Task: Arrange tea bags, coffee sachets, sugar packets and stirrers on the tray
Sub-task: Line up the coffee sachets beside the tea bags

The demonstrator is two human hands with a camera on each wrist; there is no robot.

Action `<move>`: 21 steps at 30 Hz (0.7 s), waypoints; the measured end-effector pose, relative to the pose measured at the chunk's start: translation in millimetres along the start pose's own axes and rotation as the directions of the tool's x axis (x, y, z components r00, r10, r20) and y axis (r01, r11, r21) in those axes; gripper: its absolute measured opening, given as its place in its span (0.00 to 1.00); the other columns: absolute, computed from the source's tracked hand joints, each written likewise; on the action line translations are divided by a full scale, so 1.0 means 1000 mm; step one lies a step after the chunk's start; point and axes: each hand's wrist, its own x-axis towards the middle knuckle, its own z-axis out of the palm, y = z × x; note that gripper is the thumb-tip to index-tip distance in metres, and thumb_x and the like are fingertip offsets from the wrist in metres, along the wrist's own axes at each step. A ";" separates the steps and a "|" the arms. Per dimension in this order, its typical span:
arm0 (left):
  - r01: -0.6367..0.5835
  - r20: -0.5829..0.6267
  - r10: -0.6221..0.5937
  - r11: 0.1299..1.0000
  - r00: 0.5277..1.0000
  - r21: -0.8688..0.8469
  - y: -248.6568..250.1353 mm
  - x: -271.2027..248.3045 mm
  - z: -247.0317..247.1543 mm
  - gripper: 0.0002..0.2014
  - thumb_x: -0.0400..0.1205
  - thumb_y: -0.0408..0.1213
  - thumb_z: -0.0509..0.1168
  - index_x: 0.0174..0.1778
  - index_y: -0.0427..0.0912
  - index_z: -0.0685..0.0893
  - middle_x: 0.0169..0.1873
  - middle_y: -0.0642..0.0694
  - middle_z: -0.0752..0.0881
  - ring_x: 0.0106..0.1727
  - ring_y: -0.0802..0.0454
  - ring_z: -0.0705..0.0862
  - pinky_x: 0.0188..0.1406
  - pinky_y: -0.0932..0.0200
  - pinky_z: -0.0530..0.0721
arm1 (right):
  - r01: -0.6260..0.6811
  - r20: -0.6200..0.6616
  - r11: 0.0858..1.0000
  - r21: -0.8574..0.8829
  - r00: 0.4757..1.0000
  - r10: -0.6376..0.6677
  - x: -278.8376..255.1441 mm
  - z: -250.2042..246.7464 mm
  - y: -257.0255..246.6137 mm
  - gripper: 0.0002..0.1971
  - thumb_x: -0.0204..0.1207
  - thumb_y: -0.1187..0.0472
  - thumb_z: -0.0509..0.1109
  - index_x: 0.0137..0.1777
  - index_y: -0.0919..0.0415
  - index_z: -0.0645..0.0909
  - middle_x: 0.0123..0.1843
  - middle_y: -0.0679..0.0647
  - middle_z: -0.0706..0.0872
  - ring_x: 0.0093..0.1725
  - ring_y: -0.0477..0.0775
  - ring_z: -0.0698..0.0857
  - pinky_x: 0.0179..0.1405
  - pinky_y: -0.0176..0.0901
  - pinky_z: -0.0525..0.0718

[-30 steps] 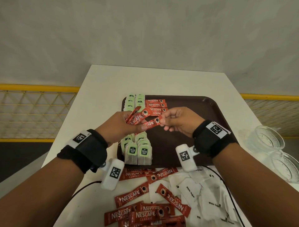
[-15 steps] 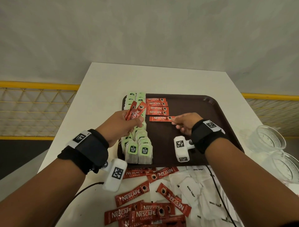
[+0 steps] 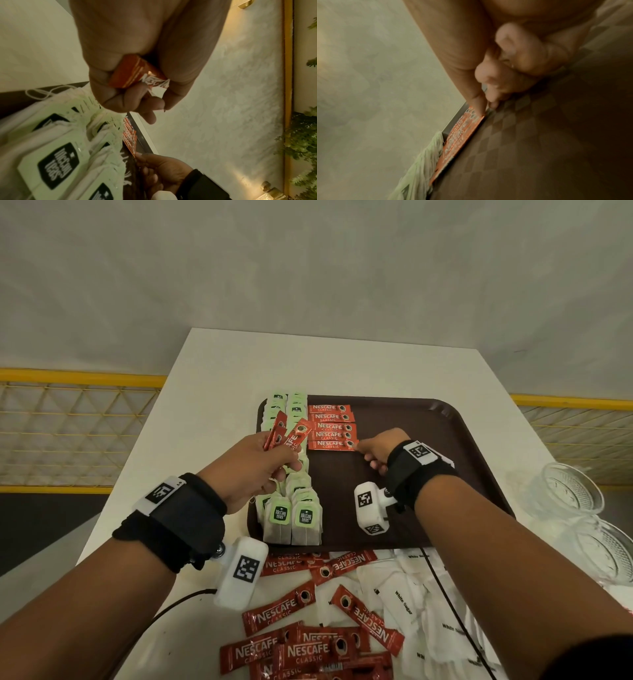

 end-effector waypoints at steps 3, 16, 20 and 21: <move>0.037 0.010 -0.037 0.998 0.999 -0.059 0.001 0.000 0.001 0.10 0.88 0.37 0.58 0.63 0.43 0.79 0.41 0.44 0.87 0.29 0.58 0.74 0.25 0.64 0.69 | 0.051 -0.033 0.996 -0.072 0.998 -0.054 -0.002 -0.002 -0.001 0.17 0.77 0.48 0.73 0.43 0.64 0.80 0.31 0.55 0.80 0.26 0.50 0.76 0.28 0.42 0.77; -0.114 0.010 0.114 0.968 0.993 0.225 -0.002 0.011 -0.001 0.08 0.86 0.42 0.65 0.54 0.41 0.86 0.42 0.50 0.92 0.30 0.64 0.80 0.32 0.63 0.74 | 0.393 0.318 0.848 0.354 0.803 -0.505 -0.042 -0.002 -0.007 0.02 0.75 0.68 0.74 0.45 0.66 0.84 0.33 0.56 0.85 0.28 0.45 0.82 0.26 0.32 0.80; -0.086 -0.050 0.100 0.969 0.994 0.230 -0.002 0.013 -0.011 0.08 0.86 0.40 0.65 0.52 0.41 0.87 0.39 0.50 0.91 0.30 0.60 0.78 0.30 0.64 0.74 | 0.202 0.241 0.856 0.476 0.906 -0.348 -0.028 -0.013 0.012 0.05 0.75 0.70 0.73 0.50 0.69 0.84 0.34 0.59 0.86 0.31 0.48 0.85 0.30 0.33 0.85; -0.070 -0.071 0.087 0.973 0.994 0.218 -0.002 0.014 -0.014 0.08 0.86 0.39 0.65 0.53 0.40 0.86 0.38 0.50 0.90 0.29 0.59 0.76 0.29 0.65 0.73 | 0.168 0.222 0.860 0.481 0.926 -0.305 -0.024 -0.015 0.017 0.04 0.75 0.70 0.73 0.49 0.69 0.84 0.36 0.59 0.86 0.32 0.48 0.85 0.29 0.33 0.85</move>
